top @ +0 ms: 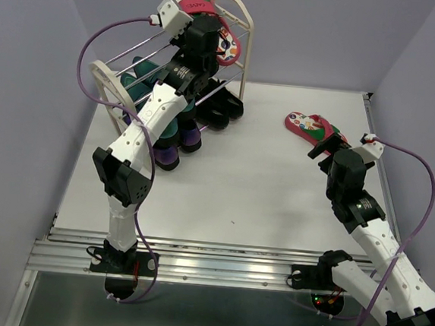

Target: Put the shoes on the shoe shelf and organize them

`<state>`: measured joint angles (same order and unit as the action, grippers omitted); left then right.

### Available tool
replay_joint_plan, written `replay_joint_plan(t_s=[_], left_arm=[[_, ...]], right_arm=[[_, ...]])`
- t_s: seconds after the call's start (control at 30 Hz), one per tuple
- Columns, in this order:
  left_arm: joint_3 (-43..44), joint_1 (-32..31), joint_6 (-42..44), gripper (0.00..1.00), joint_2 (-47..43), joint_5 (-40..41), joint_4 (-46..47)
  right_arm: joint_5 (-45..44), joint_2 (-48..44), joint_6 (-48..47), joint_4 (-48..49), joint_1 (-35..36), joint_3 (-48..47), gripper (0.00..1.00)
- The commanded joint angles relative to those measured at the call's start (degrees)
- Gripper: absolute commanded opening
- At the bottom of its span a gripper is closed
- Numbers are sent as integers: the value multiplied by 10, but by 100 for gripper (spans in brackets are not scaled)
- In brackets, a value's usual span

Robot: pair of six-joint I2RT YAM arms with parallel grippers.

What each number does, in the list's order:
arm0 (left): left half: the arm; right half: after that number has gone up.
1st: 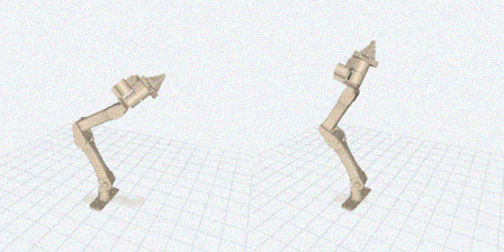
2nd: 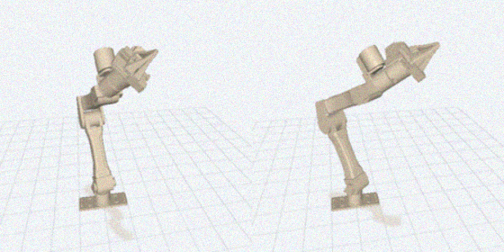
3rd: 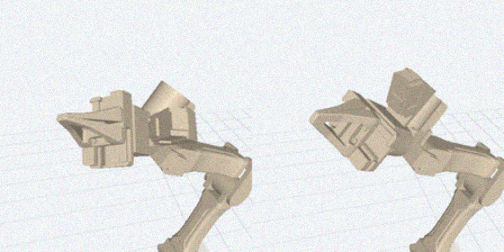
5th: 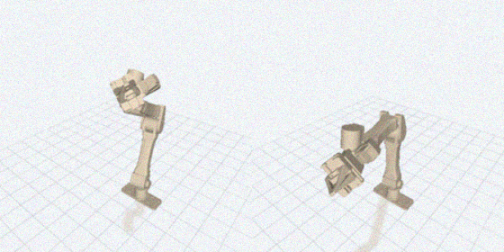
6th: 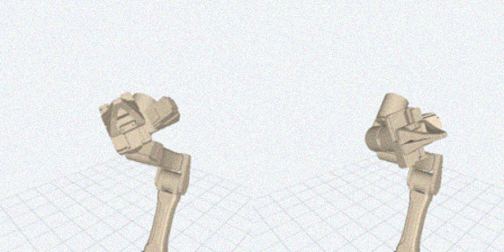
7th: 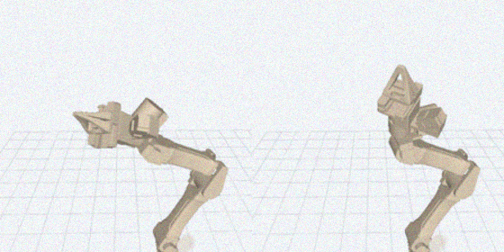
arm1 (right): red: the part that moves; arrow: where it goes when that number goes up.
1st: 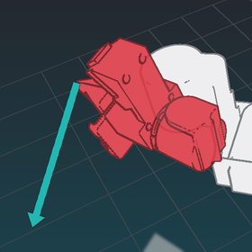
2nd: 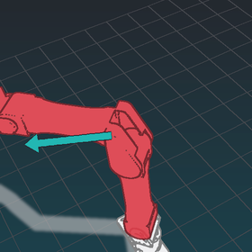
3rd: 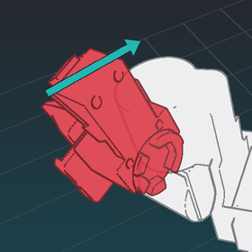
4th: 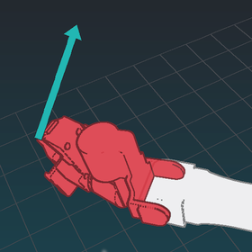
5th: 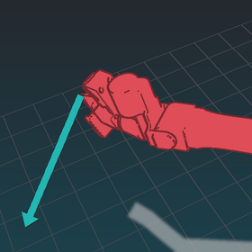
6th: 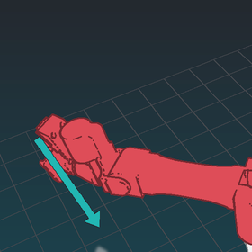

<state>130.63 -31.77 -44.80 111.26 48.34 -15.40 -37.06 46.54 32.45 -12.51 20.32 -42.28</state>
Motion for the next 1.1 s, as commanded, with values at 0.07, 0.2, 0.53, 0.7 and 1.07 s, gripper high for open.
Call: replay_joint_plan(t_s=[0.07, 0.2, 0.53, 0.7, 1.07], left_arm=[[10, 7, -47, 0, -18, 40, 46], [7, 14, -63, 15, -17, 25, 36], [-3, 23, -60, 49, -18, -10, 38], [1, 23, -48, 51, -18, -26, 44], [11, 22, 73, 68, -69, -64, 77]], right_arm=[[3, -6, 9, 6, -3, -8, 98], [4, -8, 9, 6, -3, -7, 98], [5, -11, 11, 3, -3, -6, 98], [5, -10, 10, 2, -3, -7, 98], [5, 68, -12, 1, -3, -37, 100]])
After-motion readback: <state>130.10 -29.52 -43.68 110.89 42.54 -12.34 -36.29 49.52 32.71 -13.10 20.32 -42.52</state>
